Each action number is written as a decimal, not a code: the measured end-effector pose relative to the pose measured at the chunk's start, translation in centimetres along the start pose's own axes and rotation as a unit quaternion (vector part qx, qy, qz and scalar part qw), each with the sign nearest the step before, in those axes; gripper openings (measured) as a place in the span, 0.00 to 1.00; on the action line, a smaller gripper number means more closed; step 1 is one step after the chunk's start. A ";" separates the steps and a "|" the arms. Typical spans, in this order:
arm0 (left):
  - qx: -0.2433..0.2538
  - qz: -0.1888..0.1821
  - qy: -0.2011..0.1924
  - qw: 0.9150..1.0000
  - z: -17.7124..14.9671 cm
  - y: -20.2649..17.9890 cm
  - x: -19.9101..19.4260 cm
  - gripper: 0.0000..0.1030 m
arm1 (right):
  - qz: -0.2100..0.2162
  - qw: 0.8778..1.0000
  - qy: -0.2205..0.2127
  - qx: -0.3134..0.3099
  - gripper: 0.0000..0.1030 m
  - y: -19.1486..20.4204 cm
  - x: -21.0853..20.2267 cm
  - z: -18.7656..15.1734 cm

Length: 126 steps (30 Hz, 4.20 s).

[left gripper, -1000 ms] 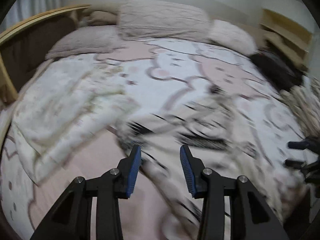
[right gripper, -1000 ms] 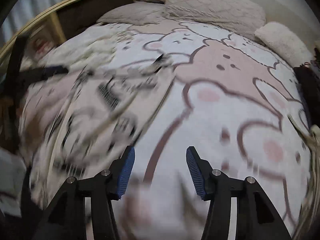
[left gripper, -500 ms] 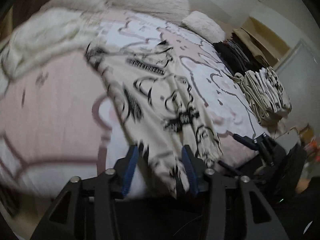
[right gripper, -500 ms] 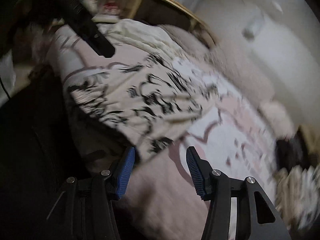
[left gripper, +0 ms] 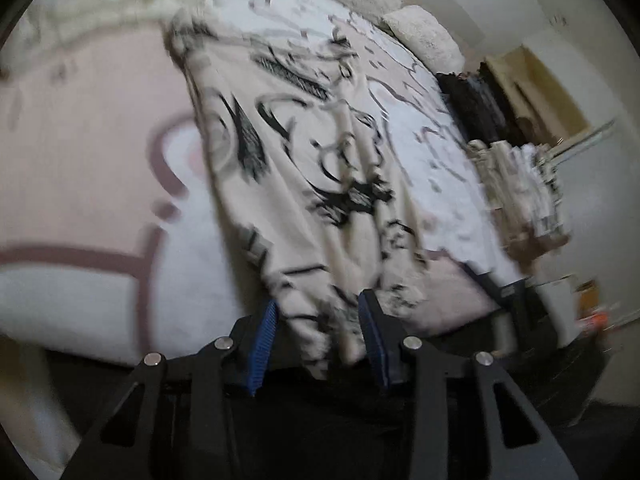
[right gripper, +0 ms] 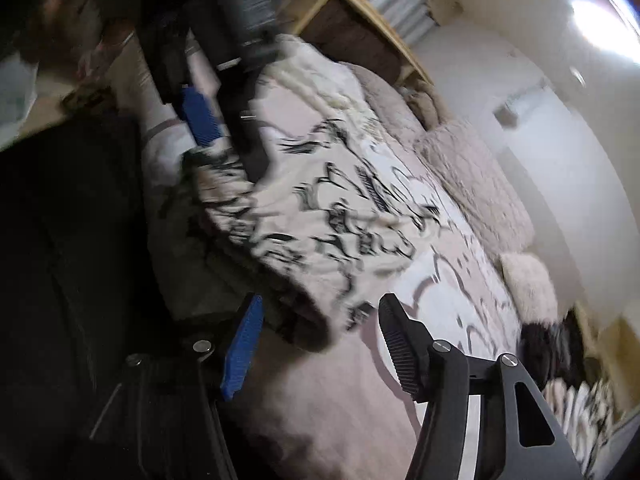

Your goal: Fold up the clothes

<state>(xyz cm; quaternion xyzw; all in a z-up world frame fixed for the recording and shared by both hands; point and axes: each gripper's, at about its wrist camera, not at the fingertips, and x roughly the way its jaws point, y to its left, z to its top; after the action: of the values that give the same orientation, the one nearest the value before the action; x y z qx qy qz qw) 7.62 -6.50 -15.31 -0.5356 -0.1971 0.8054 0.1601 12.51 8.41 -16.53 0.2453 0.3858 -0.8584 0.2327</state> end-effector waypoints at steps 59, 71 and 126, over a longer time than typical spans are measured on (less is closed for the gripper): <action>0.670 0.259 -0.094 0.689 -9.3 -8.9 7.5 0.38 | 0.253 0.851 0.090 0.452 0.12 -11.1 4.1 -3.7; 0.450 0.120 -0.101 0.879 -1.2 -8.5 1.3 0.19 | 0.035 0.999 0.005 0.017 0.71 -6.7 -2.1 -0.5; 0.221 0.056 0.103 0.968 19.6 2.5 9.1 0.32 | 0.332 0.919 0.212 -0.036 0.31 -15.8 25.5 12.3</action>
<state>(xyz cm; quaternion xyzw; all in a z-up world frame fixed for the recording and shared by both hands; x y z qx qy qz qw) -14.04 -7.27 -16.98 -0.5773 0.0332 0.7770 0.2488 -19.44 2.92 -15.99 0.5267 0.3532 -0.6456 0.4255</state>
